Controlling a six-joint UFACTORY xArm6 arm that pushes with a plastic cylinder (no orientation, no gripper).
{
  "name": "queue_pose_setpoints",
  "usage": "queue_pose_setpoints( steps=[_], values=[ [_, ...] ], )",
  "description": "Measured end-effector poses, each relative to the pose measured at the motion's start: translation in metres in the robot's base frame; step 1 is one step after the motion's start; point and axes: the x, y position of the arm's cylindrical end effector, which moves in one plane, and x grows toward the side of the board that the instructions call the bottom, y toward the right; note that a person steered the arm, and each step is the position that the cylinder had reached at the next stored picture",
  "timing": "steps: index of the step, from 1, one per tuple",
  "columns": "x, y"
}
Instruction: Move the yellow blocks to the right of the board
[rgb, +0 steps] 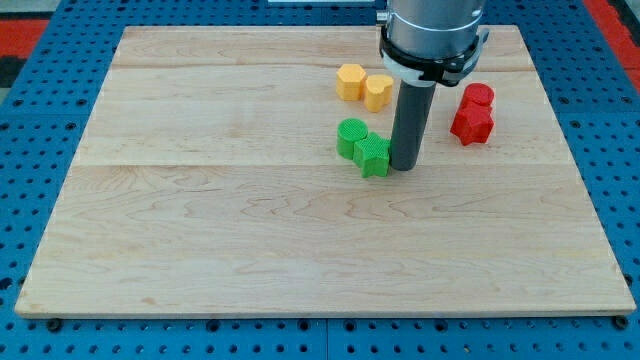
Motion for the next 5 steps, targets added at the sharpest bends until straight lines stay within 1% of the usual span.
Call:
queue_pose_setpoints(
  steps=[1, 3, 5],
  values=[
    [0.0, 0.0],
    [-0.042, 0.0],
    [-0.089, -0.077]
  ],
)
